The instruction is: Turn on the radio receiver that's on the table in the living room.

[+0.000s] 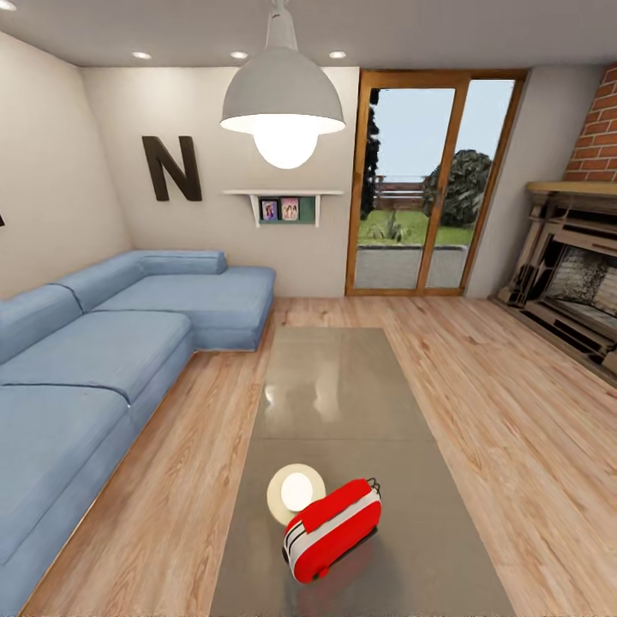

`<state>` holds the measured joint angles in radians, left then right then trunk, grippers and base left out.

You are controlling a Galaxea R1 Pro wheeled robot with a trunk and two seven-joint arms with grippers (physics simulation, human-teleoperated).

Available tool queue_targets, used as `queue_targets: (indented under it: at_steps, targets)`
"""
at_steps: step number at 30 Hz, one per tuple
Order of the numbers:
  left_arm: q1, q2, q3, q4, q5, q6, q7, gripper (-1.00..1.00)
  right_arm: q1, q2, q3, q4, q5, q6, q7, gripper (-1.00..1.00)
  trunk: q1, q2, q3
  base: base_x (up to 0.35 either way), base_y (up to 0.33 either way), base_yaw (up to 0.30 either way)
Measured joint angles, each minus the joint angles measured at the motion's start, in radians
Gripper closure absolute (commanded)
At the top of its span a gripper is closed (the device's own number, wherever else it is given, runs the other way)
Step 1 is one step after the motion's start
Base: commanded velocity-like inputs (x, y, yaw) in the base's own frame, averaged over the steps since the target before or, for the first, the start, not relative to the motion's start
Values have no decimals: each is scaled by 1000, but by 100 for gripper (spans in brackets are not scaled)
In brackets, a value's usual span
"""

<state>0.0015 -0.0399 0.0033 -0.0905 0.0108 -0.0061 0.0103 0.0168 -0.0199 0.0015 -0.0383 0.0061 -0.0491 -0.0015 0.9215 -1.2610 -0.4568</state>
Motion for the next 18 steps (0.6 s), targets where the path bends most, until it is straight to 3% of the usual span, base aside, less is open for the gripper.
queue_targets:
  at_steps: [18]
  targets:
    - [0, 1, -2, 0, 1, 2, 0, -100, 0, 0, 0, 0, 0, 0, 0, -100, 0, 0, -30, 0, 0, 0]
